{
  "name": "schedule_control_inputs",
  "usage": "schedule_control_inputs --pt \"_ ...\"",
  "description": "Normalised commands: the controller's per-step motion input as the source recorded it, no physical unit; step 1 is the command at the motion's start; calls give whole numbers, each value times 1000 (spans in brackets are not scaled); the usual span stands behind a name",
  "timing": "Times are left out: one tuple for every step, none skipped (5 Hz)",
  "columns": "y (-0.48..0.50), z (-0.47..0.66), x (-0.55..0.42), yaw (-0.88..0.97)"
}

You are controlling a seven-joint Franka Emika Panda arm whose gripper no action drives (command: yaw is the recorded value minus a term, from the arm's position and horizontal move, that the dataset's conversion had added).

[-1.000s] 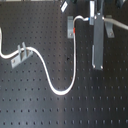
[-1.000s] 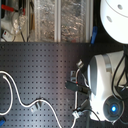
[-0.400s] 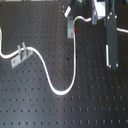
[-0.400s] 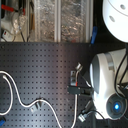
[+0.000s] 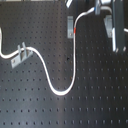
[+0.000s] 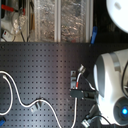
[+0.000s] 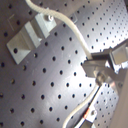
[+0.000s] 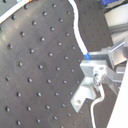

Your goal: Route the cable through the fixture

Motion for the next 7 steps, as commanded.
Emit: schedule_control_inputs --pt "9 101 93 -83" --pt "-119 283 55 -149" --pt "0 49 0 0" --pt "-184 492 -219 20" --pt "-204 142 -192 89" --pt "-3 6 -20 0" --pt "101 83 -147 71"
